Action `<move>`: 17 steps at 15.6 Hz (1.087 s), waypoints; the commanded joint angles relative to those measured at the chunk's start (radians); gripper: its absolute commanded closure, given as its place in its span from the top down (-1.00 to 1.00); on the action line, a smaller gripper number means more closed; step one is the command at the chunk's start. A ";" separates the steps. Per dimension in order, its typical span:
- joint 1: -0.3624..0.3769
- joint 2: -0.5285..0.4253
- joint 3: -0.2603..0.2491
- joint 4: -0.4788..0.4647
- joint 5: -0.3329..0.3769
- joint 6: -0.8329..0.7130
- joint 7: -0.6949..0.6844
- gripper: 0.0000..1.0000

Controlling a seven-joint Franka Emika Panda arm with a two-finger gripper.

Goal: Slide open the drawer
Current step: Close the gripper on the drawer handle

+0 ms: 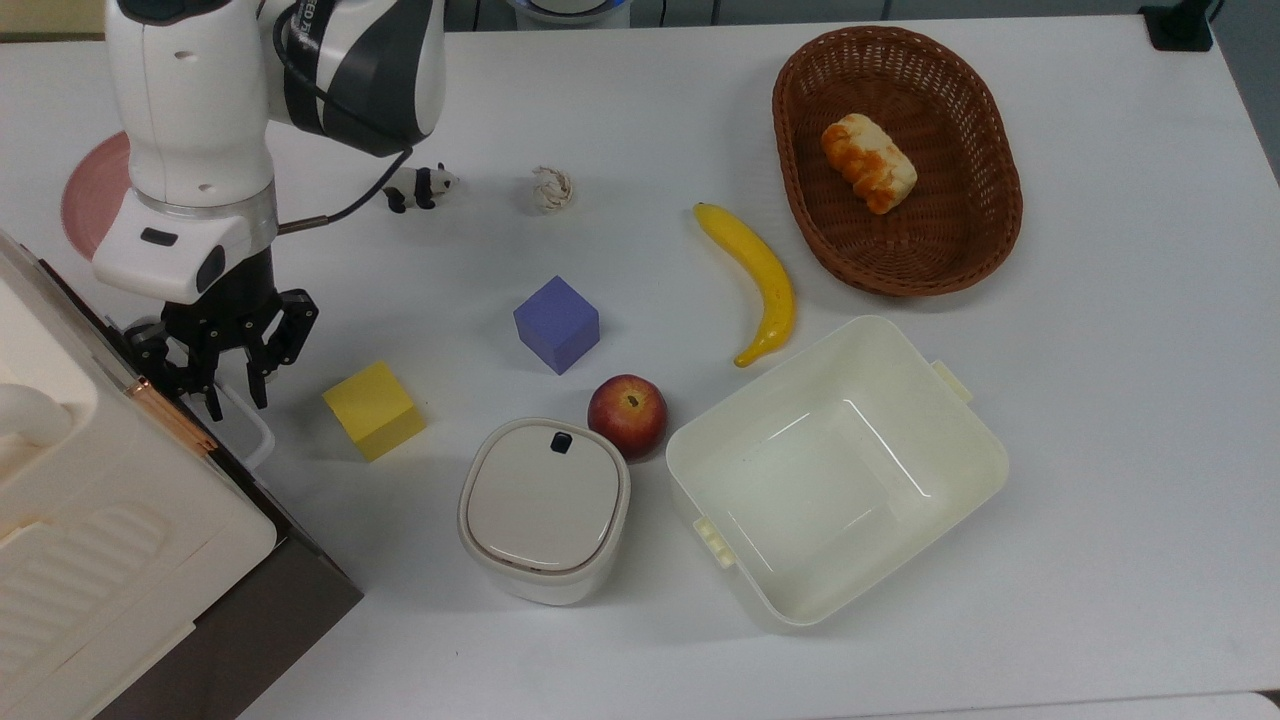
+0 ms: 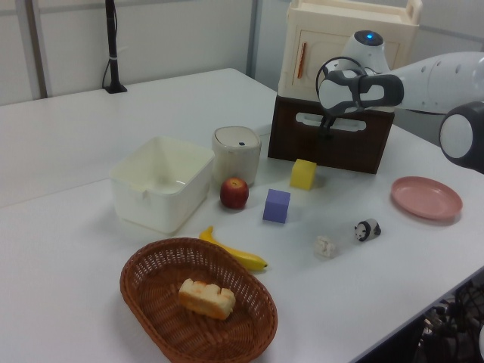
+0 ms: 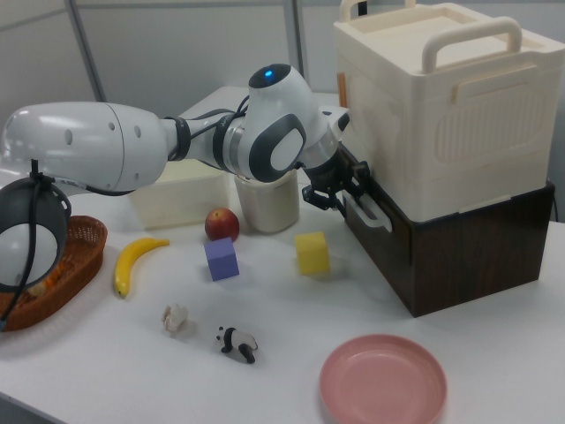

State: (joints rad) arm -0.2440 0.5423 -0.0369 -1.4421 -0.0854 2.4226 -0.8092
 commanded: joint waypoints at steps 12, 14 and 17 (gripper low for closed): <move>-0.001 0.007 0.006 0.002 -0.008 0.019 -0.013 -0.67; -0.001 0.007 0.009 0.000 -0.010 0.019 -0.015 -0.67; 0.000 0.004 0.023 -0.003 -0.042 0.018 -0.033 -0.67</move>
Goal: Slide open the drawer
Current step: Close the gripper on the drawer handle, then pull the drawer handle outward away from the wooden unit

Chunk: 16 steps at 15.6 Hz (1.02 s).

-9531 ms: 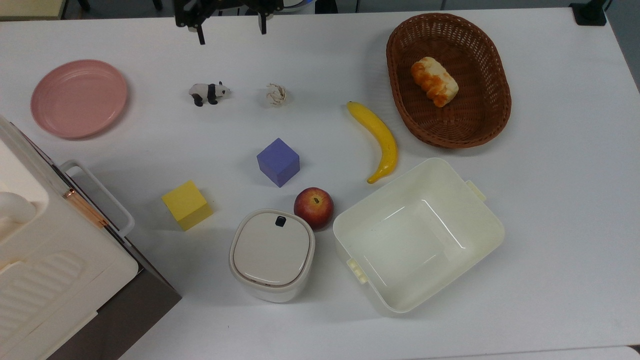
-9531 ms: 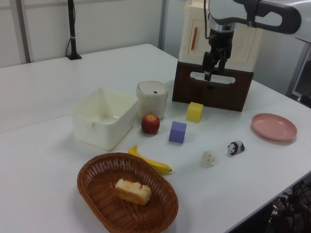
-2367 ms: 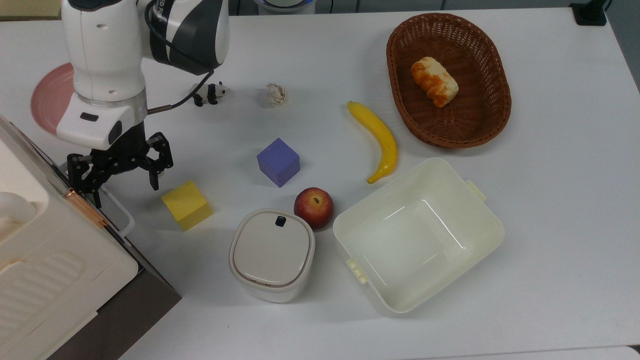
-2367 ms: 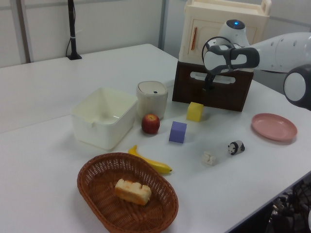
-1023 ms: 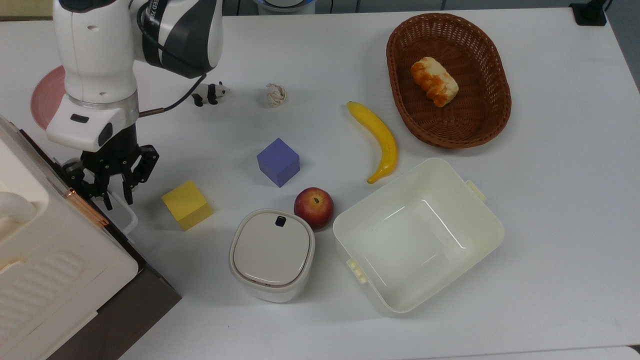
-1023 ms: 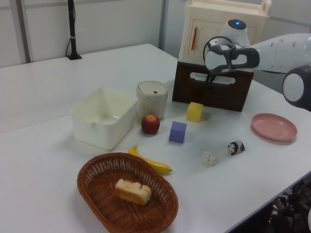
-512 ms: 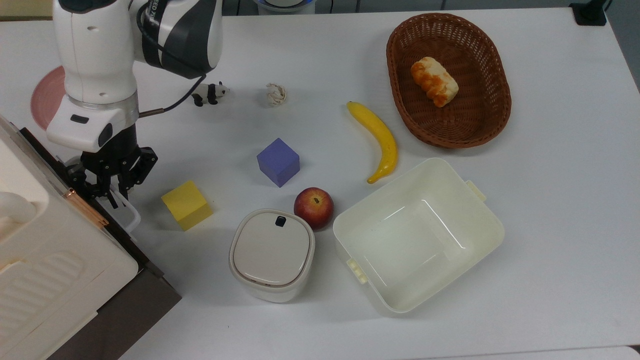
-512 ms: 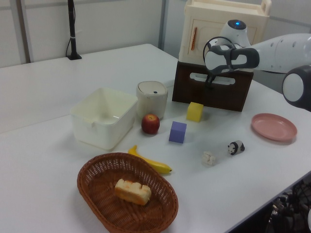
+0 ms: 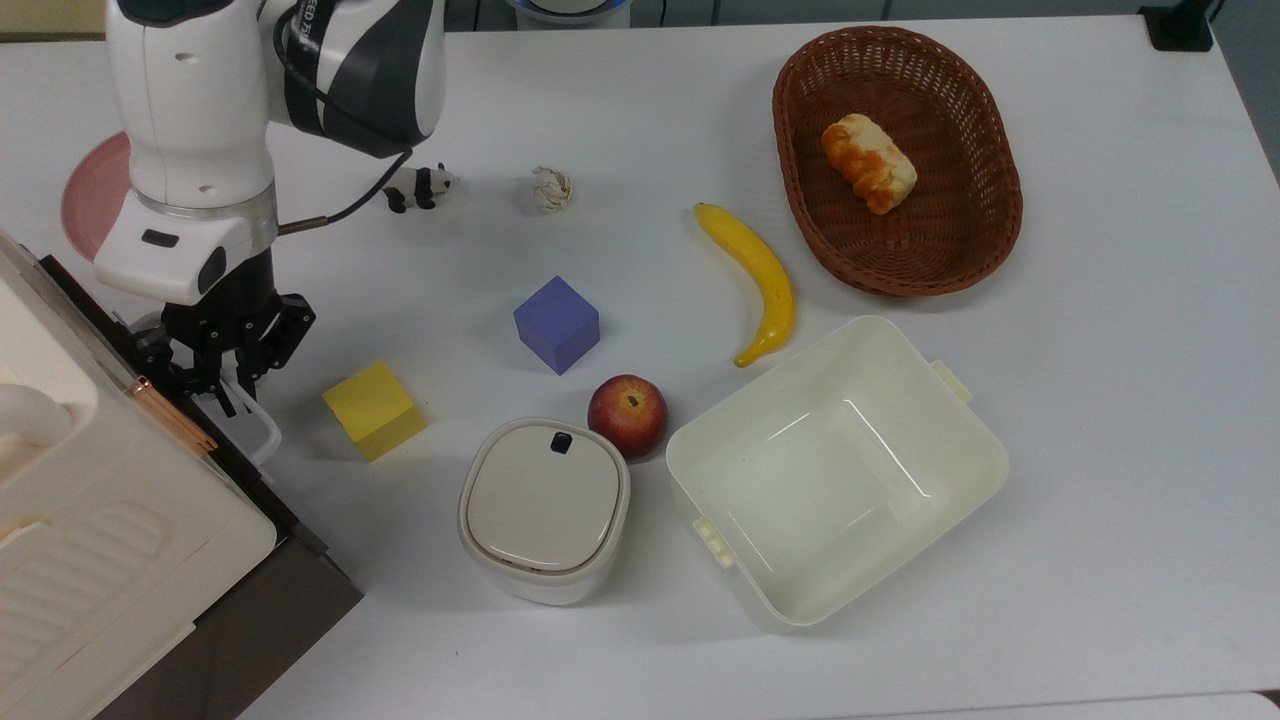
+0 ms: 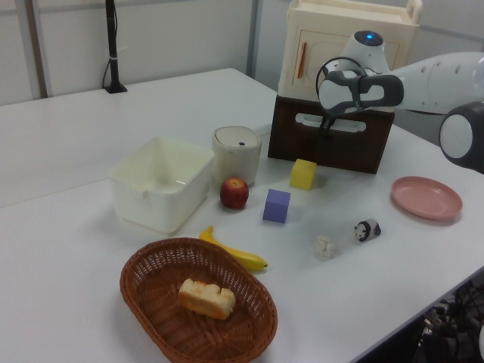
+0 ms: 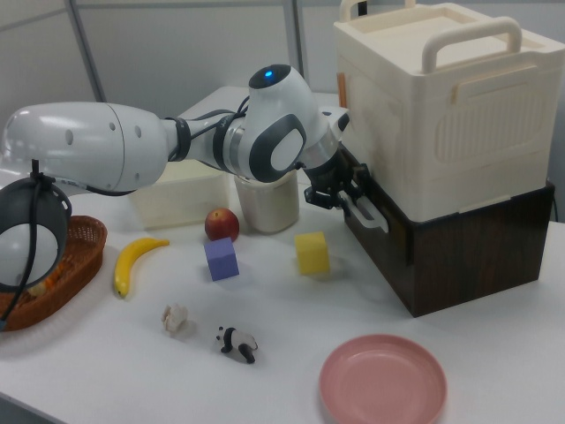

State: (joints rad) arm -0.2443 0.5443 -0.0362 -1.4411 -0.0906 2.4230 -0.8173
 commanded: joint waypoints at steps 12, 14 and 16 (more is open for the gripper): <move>0.013 -0.047 0.045 -0.076 -0.051 0.018 -0.023 -0.67; 0.013 -0.055 0.052 -0.090 -0.051 0.018 -0.023 -0.67; 0.013 -0.067 0.065 -0.107 -0.052 0.016 -0.023 -0.67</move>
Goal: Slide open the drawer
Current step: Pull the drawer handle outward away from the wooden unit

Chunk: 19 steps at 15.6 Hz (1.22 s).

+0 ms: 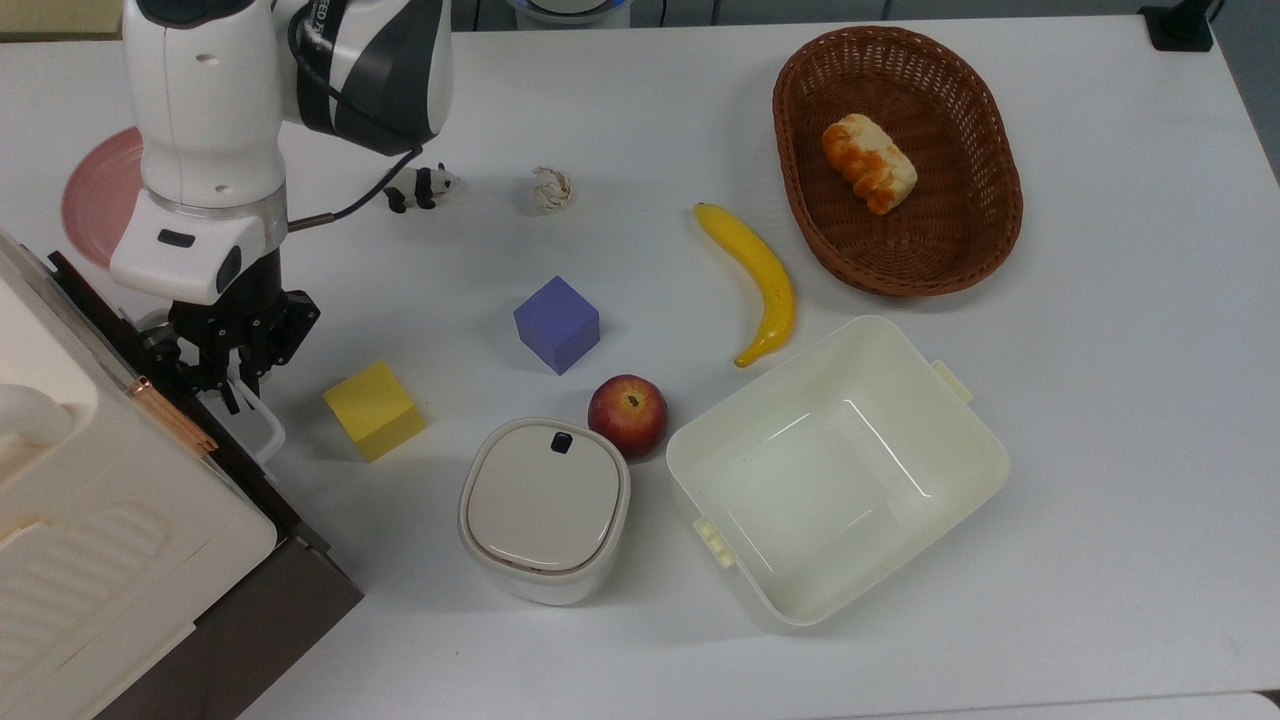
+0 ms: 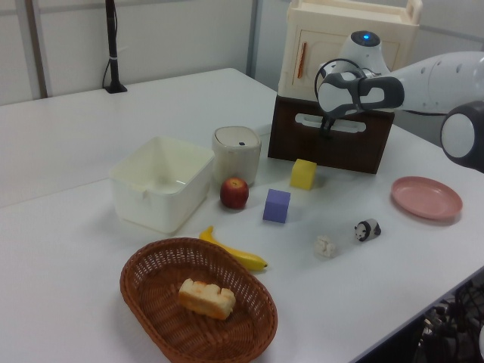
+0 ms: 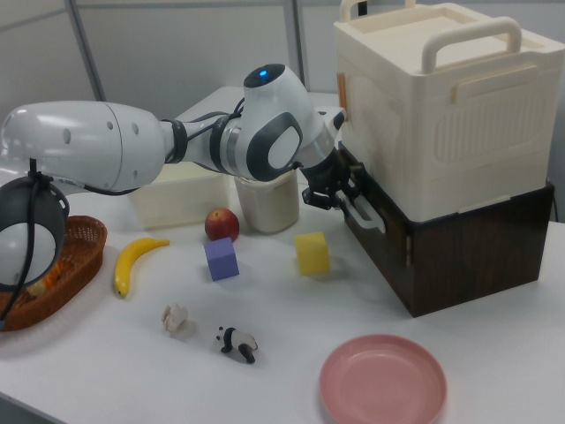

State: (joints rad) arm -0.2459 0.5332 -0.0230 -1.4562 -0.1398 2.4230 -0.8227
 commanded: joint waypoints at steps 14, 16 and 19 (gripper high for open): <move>0.005 -0.084 0.064 -0.124 -0.024 0.016 -0.038 -0.68; 0.005 -0.094 0.066 -0.128 -0.024 0.014 -0.041 -0.69; 0.004 -0.104 0.067 -0.144 -0.024 0.014 -0.041 -0.69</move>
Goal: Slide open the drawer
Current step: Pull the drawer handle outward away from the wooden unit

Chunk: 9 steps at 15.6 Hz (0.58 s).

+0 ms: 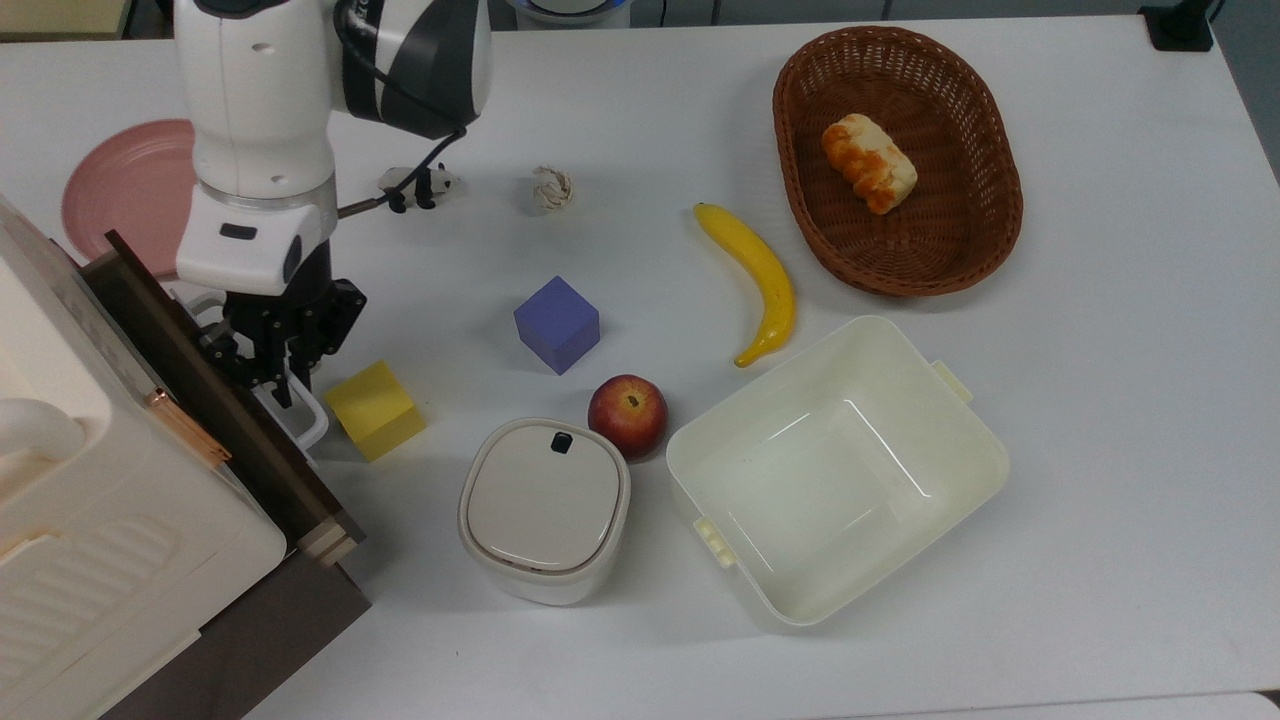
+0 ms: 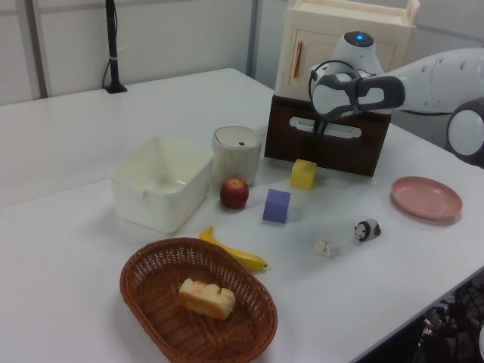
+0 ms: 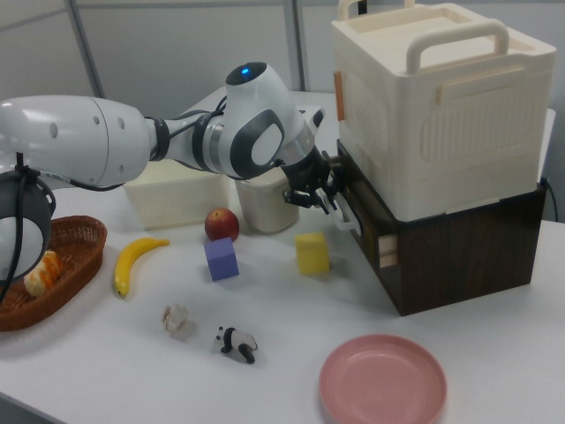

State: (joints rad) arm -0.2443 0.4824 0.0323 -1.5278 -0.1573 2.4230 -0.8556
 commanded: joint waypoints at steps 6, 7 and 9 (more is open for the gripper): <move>0.002 -0.087 0.020 -0.107 -0.005 0.014 -0.003 -0.71; 0.002 -0.088 0.020 -0.107 -0.005 0.014 -0.003 -0.71; 0.002 -0.090 0.021 -0.110 -0.005 0.013 -0.003 -0.70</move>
State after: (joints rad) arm -0.2437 0.4456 0.0488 -1.5708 -0.1573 2.4230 -0.8556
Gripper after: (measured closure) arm 0.850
